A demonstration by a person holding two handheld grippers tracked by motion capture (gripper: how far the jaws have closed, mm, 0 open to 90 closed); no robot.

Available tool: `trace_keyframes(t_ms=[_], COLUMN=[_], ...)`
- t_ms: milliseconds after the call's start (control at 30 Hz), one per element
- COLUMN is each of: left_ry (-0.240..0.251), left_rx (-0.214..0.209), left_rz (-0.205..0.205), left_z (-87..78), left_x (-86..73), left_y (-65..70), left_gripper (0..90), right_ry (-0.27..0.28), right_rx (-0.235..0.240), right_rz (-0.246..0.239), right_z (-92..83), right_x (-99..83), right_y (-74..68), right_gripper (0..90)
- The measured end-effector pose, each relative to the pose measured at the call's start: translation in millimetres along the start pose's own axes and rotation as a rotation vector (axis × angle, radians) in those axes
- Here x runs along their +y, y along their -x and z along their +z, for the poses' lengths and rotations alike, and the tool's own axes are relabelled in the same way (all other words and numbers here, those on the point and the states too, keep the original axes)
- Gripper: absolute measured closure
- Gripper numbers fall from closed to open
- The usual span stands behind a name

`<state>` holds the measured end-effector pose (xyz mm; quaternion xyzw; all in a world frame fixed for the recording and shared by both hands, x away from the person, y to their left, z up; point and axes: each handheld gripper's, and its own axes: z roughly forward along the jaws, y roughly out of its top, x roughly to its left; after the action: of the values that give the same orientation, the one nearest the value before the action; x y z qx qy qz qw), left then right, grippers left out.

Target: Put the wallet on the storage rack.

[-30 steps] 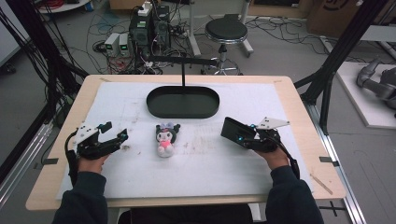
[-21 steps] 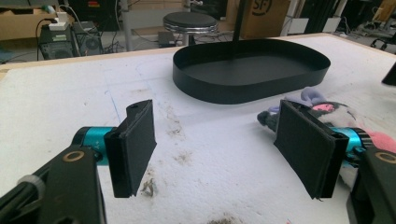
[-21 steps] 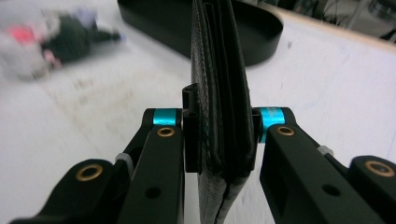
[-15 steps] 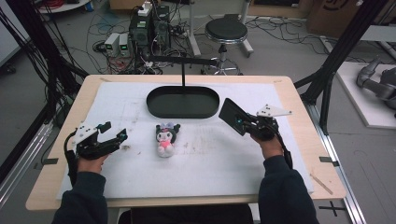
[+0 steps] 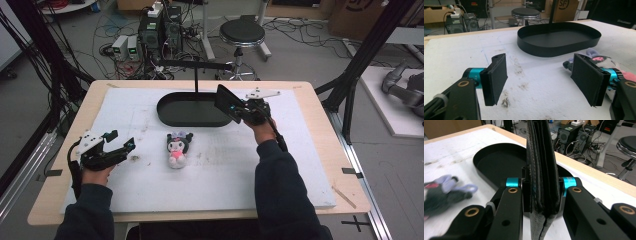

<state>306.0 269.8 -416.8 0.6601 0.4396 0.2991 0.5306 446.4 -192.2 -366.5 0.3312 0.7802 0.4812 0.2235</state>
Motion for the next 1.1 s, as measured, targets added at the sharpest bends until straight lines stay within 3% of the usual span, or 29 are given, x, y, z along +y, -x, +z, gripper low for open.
trace_keyframes(t_ms=[133,367,567,600,733,867,1000,1100], left_ry=[0.004,0.011,0.019,0.017,0.018,0.018,0.018,0.015], left_rx=[0.002,0.013,0.013,0.012,0.006,0.004,0.000,-0.005], left_rz=[-0.001,-0.012,-0.020,-0.020,-0.009,-0.009,-0.011,-0.007], left_z=[-1.5,-4.9,-7.2,-6.9,-5.7,-5.6,-5.6,-4.5], left_x=[-1.0,-2.6,-3.5,-3.6,-3.0,-3.2,-3.2,-3.1], left_y=[-3.4,-11.3,-12.6,-12.3,-9.9,-10.0,-9.0,-8.1], left_gripper=[28.7,28.7,28.7,28.7,28.7,28.7,28.7,28.7], right_ry=[-0.041,-0.073,-0.133,-0.119,-0.117,-0.120,-0.143,-0.142], right_rx=[-0.023,-0.064,-0.141,-0.178,-0.233,-0.235,-0.271,-0.268], right_rz=[-0.021,-0.023,-0.007,-0.023,-0.016,-0.004,-0.047,-0.050], right_z=[33.1,65.8,91.3,95.7,103.6,107.2,111.4,113.3], right_x=[7.8,11.1,8.5,7.6,6.0,4.0,1.3,-0.3], right_y=[-7.0,-10.6,-6.9,-7.9,-8.2,-7.4,-7.5,-8.0], right_gripper=[78.0,78.0,78.0,78.0,78.1,78.0,78.0,77.7])
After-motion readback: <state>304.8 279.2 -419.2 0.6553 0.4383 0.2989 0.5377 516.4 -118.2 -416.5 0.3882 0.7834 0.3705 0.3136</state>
